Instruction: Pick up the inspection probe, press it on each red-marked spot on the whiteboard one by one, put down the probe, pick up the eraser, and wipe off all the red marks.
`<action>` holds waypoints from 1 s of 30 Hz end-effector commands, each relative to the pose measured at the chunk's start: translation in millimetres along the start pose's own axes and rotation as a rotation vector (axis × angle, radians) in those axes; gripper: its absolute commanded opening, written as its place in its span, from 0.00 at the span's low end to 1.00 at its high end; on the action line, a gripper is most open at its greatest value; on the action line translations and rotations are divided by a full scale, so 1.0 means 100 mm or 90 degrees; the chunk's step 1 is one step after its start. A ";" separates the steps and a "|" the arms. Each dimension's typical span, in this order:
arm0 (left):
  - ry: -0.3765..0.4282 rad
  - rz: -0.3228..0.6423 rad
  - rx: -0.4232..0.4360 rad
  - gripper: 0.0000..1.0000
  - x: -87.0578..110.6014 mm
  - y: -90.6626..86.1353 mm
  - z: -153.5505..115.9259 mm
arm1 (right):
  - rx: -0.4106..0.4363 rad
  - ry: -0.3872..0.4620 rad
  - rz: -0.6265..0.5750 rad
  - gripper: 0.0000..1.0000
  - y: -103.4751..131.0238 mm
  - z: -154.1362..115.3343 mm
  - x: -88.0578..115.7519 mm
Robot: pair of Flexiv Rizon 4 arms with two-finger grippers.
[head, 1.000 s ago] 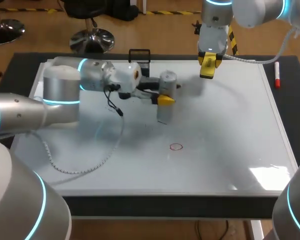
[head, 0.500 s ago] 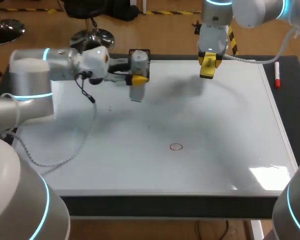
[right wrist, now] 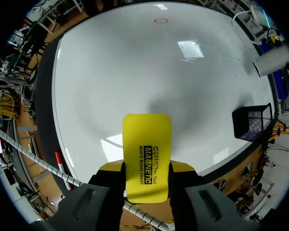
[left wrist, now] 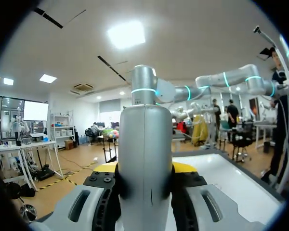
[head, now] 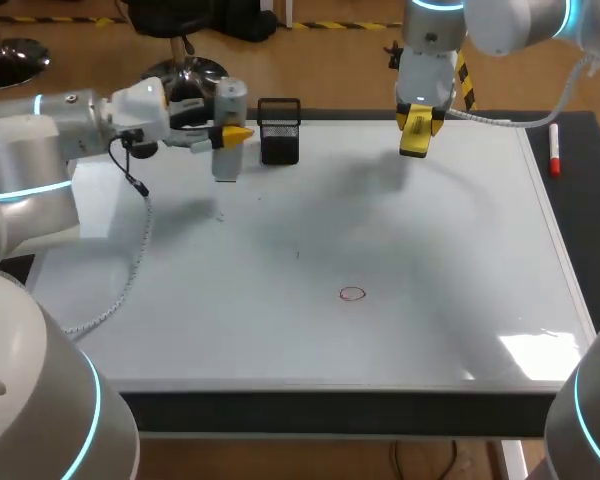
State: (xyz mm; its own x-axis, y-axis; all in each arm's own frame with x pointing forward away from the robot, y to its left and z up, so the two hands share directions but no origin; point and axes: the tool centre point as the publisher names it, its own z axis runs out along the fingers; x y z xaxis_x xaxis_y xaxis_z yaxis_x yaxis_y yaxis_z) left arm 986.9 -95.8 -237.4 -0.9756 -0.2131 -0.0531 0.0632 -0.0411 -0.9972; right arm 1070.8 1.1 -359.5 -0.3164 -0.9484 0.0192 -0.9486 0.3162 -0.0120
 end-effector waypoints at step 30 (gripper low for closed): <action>-0.153 0.005 0.052 0.00 -0.57 0.07 -0.52 | 0.001 0.002 -0.001 0.00 0.00 -0.02 0.01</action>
State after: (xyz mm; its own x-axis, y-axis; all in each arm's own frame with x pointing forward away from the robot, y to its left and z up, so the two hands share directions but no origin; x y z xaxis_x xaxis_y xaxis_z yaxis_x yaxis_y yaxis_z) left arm 1032.3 -33.0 -244.1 -0.9006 -0.4332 -0.0356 0.0939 -0.1138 -0.9891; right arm 1070.8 1.1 -359.5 -0.3164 -0.9484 0.0192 -0.9486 0.3162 -0.0121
